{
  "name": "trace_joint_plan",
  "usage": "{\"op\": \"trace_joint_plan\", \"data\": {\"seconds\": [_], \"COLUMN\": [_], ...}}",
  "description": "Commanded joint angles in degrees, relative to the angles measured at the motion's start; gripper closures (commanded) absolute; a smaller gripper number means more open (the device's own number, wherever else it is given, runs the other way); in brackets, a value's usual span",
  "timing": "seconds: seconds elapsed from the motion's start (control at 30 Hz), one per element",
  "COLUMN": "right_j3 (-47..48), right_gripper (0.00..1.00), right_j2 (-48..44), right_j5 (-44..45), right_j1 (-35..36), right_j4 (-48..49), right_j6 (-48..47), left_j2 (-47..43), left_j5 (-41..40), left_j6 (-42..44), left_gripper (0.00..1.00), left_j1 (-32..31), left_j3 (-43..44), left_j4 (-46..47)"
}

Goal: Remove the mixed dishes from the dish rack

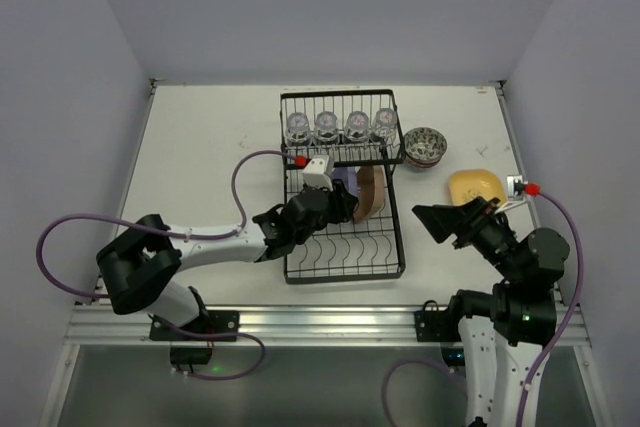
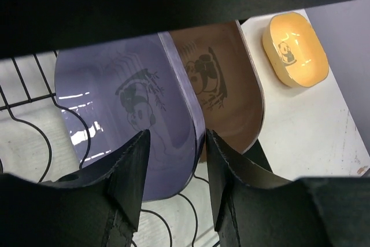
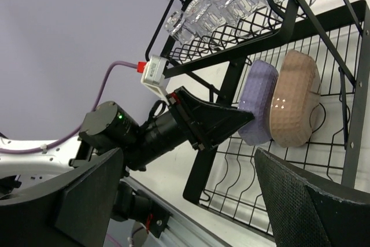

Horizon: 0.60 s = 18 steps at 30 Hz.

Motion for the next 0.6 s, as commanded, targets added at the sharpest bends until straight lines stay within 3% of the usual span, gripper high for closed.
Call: {"op": "trace_joint_plan", "data": {"seconds": [0.0,0.3,0.33,0.4,0.57], "right_j3": [-0.4,0.3,0.8,1.2,2.4], "right_gripper": [0.04,0.05,0.05,0.05,0.06], "right_j2": [-0.7,-0.6,-0.7,-0.6,-0.4], "right_j5": [-2.5,0.1,0.8,0.9,1.2], "right_j1": [0.5,0.8,0.8,0.8,0.7], "right_j4": [0.4,-1.2,-1.9,-2.2,-3.1], "right_j6": [0.2,-0.6,-0.8,-0.8,-0.8], "left_j2": [1.1,0.9,0.5,0.0,-1.7], "left_j5": [-1.1,1.2,1.1,1.5,4.2], "left_j6": [0.4,-2.0,-2.2,-2.3,-2.0], "left_gripper": [0.54,0.80,0.91,0.98,1.00], "left_j1": [1.1,2.0,2.0,2.2,3.3], "left_j3": [1.1,1.3,1.3,1.0,-0.9], "left_j4": [5.7,5.1,4.3,4.1,6.2]}}
